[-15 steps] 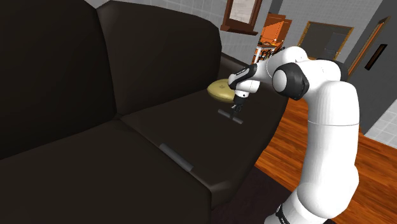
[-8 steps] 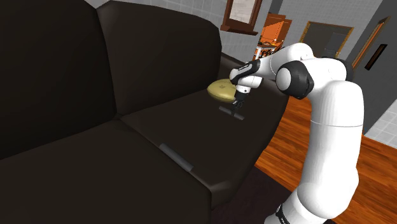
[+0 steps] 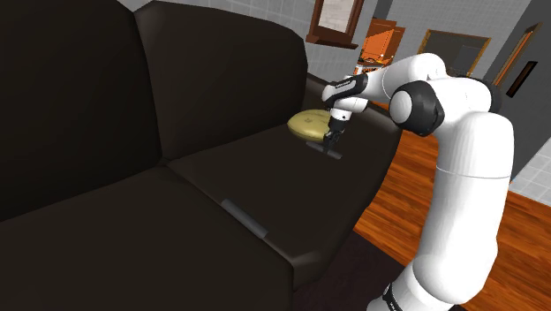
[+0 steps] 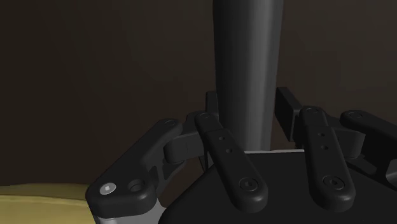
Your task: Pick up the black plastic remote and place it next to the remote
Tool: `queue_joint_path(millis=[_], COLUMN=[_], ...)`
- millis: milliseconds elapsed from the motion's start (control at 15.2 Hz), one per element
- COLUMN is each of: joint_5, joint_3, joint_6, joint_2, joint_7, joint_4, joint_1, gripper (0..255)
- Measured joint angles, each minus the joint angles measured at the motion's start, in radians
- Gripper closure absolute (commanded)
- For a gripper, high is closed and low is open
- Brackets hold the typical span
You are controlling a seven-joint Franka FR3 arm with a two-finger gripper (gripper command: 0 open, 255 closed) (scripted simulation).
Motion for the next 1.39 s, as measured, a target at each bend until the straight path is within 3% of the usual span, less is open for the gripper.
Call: queue_joint_path(millis=[198,660,1386], joint_5=[-0.015,-0.127,-0.260], joint_3=[-0.003,0.011,0.139], joint_6=[-0.014,0.070,0.142], joint_2=[-0.028,-0.259,-0.571], joint_7=[0.017,0.171,0.478], joint_4=[-0.009,-0.282,-0.620], joint_1=[0.014,0.135,0.242], gripper=[255,255,255])
